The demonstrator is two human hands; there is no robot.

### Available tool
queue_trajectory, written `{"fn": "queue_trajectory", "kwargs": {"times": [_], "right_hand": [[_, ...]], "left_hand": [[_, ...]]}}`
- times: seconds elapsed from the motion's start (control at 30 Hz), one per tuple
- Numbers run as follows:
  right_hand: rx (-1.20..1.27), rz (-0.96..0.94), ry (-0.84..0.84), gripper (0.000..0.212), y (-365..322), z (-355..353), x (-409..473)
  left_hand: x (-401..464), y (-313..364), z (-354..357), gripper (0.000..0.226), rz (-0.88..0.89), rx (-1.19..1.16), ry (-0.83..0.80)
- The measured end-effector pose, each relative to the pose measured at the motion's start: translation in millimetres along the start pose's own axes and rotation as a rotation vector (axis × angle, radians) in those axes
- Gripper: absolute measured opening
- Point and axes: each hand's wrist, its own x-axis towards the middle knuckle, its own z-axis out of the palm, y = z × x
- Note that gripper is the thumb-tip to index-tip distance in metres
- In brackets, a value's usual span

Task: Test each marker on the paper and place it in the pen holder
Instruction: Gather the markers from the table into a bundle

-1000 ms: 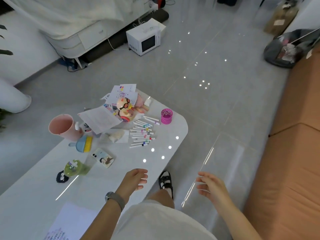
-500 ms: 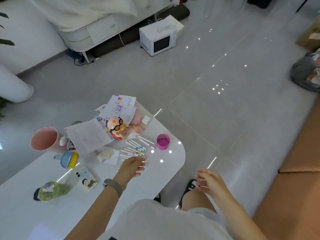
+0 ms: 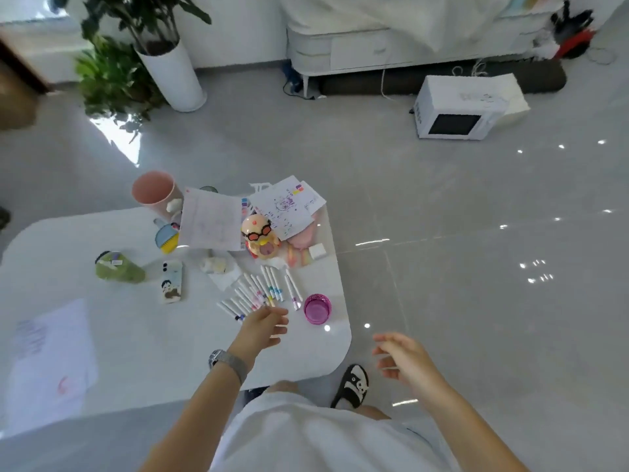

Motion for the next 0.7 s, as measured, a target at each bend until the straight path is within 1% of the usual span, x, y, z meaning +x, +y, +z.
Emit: {"fn": "queue_trajectory", "kwargs": {"times": [0.13,0.33,0.57,0.7], "right_hand": [[-0.139,0.003,-0.121,0.018,-19,7,29],[-0.348,-0.022,-0.257,0.017,-43,55,78],[-0.413,0.010,-0.257,0.019,-43,122,153],[-0.382,0.022,-0.225,0.026,-34,156,196]], "left_hand": [[-8,-13,12,0.019,-0.003,-0.103,0.061],[5,-36,-2,0.021,-0.031,-0.232,0.189],[66,-73,-27,0.023,-0.106,-0.281,0.241],[116,-98,-39,0.023,-0.157,-0.292,0.244]]}}
